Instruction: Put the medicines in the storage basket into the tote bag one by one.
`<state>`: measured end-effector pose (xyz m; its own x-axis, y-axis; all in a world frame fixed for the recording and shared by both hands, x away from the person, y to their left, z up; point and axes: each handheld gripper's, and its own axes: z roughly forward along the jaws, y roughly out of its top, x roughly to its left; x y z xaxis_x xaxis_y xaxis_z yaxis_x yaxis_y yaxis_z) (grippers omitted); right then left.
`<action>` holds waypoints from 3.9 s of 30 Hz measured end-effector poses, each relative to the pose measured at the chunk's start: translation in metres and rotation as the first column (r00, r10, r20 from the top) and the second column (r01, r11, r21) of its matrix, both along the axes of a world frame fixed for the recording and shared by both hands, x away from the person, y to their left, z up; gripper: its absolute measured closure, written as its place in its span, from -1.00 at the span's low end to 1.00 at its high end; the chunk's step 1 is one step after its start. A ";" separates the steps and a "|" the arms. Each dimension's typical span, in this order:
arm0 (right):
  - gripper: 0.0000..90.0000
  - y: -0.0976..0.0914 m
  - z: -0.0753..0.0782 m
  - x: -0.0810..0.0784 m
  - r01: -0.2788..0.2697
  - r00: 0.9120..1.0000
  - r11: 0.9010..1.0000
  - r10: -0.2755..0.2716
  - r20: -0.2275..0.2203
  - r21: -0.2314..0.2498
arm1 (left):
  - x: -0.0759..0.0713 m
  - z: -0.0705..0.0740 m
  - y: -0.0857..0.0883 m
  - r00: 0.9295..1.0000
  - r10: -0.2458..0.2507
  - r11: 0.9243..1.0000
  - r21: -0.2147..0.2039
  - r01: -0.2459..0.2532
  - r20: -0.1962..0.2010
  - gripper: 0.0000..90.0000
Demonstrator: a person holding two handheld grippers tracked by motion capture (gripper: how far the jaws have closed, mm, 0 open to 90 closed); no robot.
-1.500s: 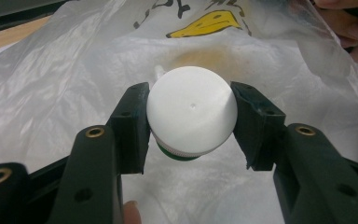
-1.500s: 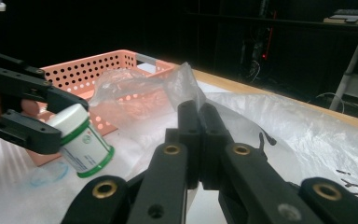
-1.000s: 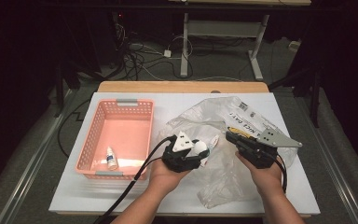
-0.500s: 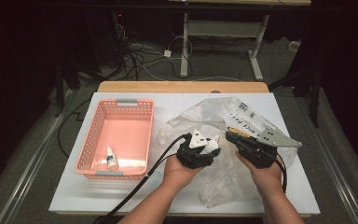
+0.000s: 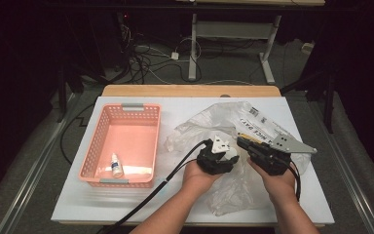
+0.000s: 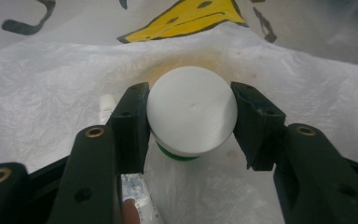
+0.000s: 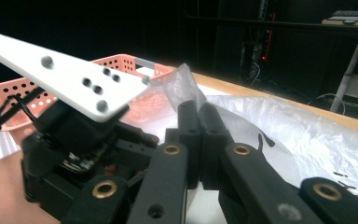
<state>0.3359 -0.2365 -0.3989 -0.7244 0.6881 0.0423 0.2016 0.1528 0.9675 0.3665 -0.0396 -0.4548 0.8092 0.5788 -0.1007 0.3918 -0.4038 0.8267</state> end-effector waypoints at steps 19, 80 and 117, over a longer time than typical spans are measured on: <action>1.00 0.001 -0.001 0.000 -0.002 1.000 1.000 0.002 -0.005 -0.002 | 0.003 -0.016 -0.015 1.000 -0.001 1.000 -0.009 0.001 -0.009 0.08; 1.00 0.001 0.000 -0.002 -0.002 1.000 1.000 0.002 -0.003 -0.008 | -0.049 0.020 0.075 0.999 -0.007 0.999 -0.054 0.004 -0.051 -1.00; 1.00 -0.001 -0.001 -0.002 0.006 1.000 1.000 -0.006 -0.008 -0.005 | -0.067 0.043 0.240 0.948 0.317 0.948 -0.016 -0.317 0.008 -1.00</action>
<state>0.3340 -0.2374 -0.4004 -0.7197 0.6929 0.0444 0.2104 0.1566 0.9650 0.2996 0.2004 -0.4113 0.5855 0.8041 -0.1032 0.4887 -0.2485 0.8363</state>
